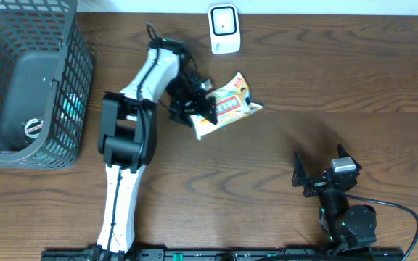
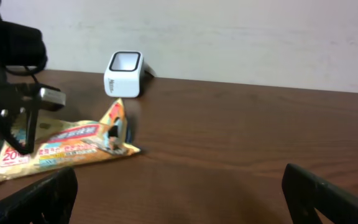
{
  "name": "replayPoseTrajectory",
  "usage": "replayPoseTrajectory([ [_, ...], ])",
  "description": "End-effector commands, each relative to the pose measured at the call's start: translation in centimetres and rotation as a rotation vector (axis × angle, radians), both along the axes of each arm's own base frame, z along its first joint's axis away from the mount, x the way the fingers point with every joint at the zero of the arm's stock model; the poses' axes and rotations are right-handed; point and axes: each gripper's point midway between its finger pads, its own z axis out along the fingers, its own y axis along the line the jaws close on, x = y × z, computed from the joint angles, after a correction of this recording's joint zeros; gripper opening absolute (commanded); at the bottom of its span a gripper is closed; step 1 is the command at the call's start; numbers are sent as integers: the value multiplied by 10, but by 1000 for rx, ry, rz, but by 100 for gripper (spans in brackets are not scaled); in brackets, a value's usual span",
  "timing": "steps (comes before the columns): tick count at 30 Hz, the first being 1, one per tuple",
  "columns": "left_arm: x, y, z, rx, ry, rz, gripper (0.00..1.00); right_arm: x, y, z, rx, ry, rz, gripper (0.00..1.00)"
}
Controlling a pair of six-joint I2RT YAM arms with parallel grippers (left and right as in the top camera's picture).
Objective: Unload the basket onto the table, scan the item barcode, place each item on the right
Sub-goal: 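Regrasp the wet-wipe pack on the table with the left gripper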
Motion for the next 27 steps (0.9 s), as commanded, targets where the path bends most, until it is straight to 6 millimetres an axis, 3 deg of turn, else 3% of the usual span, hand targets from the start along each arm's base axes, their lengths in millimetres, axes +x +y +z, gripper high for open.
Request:
replayPoseTrajectory([
  [1,-9,-11,-13,-1,15,-33,47,0,-2,-1,-10,1,-4,99],
  [4,-9,-15,-13,-3,6,-40,13,0,-2,-1,-10,1,-4,99],
  [5,-9,-15,-13,-2,7,-38,8,0,-2,-1,-10,1,-4,99],
  [9,-4,-9,-9,5,15,-5,8,0,-2,-1,-10,1,-4,99],
  [12,6,0,9,7,8,33,7,0,-2,-1,-10,1,-4,99],
  [18,36,18,76,-27,-156,87,8,0,-2,-1,-10,1,-4,99],
  [24,57,82,131,330,-445,142,7,0,-2,-1,-10,1,-4,99],
  [27,55,87,156,346,-513,155,7,0,-2,-1,-10,1,-4,99],
])
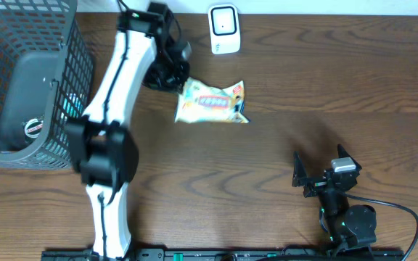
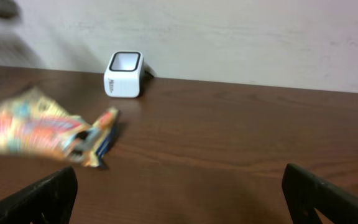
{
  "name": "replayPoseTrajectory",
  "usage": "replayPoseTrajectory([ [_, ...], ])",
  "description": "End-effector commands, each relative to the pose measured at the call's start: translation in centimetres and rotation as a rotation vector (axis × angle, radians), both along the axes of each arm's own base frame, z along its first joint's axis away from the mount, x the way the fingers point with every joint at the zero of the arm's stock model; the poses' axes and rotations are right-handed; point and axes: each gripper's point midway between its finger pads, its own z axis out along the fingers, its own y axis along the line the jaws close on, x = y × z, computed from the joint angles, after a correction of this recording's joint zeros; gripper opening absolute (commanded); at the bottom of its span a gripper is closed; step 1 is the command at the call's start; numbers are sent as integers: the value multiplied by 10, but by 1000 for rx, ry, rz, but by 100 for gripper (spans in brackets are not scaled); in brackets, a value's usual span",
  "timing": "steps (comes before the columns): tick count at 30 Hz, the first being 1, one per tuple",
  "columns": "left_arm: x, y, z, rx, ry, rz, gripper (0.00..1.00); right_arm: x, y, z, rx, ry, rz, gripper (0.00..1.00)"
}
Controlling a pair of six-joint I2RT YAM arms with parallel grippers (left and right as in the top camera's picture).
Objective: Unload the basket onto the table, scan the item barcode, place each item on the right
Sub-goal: 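Regrasp the wet-wipe pack on the table with the left gripper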
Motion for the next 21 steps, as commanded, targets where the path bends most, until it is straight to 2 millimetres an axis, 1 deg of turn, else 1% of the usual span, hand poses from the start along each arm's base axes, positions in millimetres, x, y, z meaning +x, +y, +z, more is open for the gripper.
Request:
replayPoseTrajectory([
  [1,4,21,37,118,-129,49,7,0,-2,-1,-10,1,-4,99],
  [4,2,21,43,111,-129,90,8,0,-2,-1,-10,1,-4,99],
  [5,1,21,43,109,-117,124,15,0,-2,-1,-10,1,-4,99],
  [6,-1,21,41,109,-95,164,38,0,-2,-1,-10,1,-4,99],
  [7,-4,20,38,102,-67,210,42,0,-2,-1,-10,1,-4,99],
  [8,-6,17,36,88,-45,240,42,0,-2,-1,-10,1,-4,99],
  [11,-18,1,24,24,70,369,43,0,-2,-1,-10,1,-4,99],
  [17,-42,-17,-12,69,241,655,47,0,-2,-1,-10,1,-4,99],
  [19,-45,-25,-30,78,276,766,51,0,-2,-1,-10,1,-4,99],
  [20,-45,-30,-39,77,285,813,55,0,-2,-1,-10,1,-4,99],
  [21,-45,-33,-47,75,291,844,63,0,-2,-1,-10,1,-4,99],
])
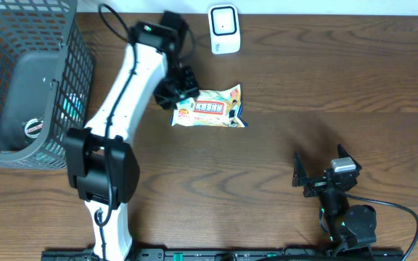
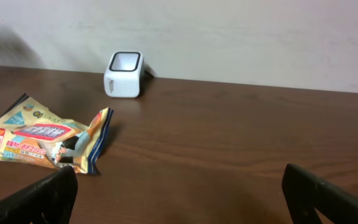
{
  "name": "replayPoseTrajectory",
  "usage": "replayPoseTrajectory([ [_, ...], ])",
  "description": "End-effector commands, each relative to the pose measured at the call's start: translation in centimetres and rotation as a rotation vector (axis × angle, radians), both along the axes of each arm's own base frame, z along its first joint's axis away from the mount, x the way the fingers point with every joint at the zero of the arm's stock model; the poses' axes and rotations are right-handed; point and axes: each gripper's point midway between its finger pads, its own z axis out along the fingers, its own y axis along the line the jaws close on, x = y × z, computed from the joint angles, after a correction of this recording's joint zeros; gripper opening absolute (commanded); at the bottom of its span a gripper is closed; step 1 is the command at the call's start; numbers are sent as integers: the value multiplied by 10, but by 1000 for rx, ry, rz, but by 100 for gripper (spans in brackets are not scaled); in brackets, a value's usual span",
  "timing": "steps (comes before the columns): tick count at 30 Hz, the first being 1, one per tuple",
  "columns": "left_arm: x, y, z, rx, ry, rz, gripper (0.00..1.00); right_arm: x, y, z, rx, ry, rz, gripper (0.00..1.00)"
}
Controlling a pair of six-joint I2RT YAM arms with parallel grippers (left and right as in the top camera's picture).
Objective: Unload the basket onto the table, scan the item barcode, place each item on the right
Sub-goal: 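Regrasp the wet-wipe pack on the table with the left gripper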
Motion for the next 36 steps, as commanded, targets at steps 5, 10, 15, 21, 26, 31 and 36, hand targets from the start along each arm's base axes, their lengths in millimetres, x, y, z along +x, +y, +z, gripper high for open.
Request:
replayPoseTrajectory([
  [5,-7,-36,-63,-15,69,311,90,0,-2,-1,-10,1,-4,99],
  [10,-5,-49,-83,-30,46,385,93,0,-2,-1,-10,1,-4,99],
  [15,-10,-46,-101,2,55,497,93,0,-2,-1,-10,2,-4,99],
  [21,9,-48,-121,-4,-97,446,94,0,-2,-1,-10,1,-4,99],
  [26,8,-45,-125,15,-119,371,67,0,-2,-1,-10,1,-4,99],
  [31,9,-44,-123,23,-153,238,9,0,-2,-1,-10,1,-4,99],
  [36,14,-36,-97,9,-197,170,7,0,-2,-1,-10,1,-4,99],
])
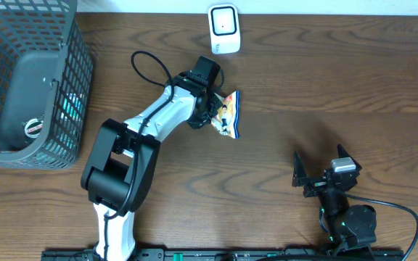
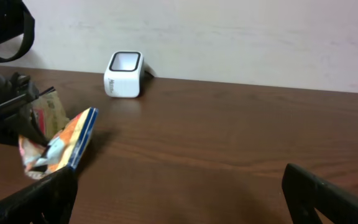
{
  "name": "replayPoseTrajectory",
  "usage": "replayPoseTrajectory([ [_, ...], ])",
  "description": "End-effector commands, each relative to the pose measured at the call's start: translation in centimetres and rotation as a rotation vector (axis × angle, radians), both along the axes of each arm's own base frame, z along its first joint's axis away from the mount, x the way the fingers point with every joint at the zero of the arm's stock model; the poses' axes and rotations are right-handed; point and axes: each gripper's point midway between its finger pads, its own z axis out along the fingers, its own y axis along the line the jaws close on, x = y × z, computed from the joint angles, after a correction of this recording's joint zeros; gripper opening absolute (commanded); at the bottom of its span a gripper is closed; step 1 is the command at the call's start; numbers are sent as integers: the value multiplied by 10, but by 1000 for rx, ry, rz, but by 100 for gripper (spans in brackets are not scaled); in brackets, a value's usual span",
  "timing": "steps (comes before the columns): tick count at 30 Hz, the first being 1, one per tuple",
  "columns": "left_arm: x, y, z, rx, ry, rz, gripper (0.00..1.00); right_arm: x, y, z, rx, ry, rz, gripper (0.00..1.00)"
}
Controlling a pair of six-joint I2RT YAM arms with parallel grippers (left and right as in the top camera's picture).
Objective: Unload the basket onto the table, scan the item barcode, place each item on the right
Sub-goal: 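Regrasp the wet-wipe pack on the table with the left gripper, then lift the pack and turn it toward the white scanner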
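A yellow and orange snack packet (image 1: pixel 228 116) stands on edge just off the table's middle, below the white barcode scanner (image 1: pixel 224 29) at the back edge. My left gripper (image 1: pixel 210 113) is shut on the packet's left side. In the right wrist view the packet (image 2: pixel 64 138) hangs tilted at the left, with its blue edge toward the camera. There the left gripper (image 2: pixel 25 115) is dark behind the packet, and the scanner (image 2: pixel 123 74) sits by the wall. My right gripper (image 1: pixel 320 167) rests open near the front right, its fingers (image 2: pixel 42 198) wide apart with nothing between them.
A grey wire basket (image 1: pixel 79 69) with a few items inside fills the far left. A black cable (image 1: pixel 145 67) loops from the left arm over the table. A pale wall (image 2: pixel 229 37) bounds the back edge.
The packet lay flat with my left gripper at its left end. Now the gripper is further right and holds the packet up on edge, nearer below the scanner. The right arm has not moved.
At first my left gripper held the packet tilted, mid-table. Then the packet lay flat with the gripper up at its left end near the back. It stayed flat a moment later, gripper at its left end. Now it is gripped and turned on edge.
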Motion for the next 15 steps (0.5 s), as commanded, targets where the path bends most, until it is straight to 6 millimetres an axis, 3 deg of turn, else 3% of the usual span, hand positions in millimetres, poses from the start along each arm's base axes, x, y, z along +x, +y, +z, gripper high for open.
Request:
replayPoseTrajectory([
  [1,2,17,21,46,-54,-104,8,0,-2,-1,-10,1,-4,99],
  [5,14,39,88,125,-255,-335,8,0,-2,-1,-10,1,-4,99],
  [10,2,123,143,557,-313,-367,7,0,-2,-1,-10,1,-4,99],
  [12,-4,146,156,692,-300,-387,8,0,-2,-1,-10,1,-3,99],
  [15,-10,159,157,788,-258,-457,8,0,-2,-1,-10,1,-4,99],
])
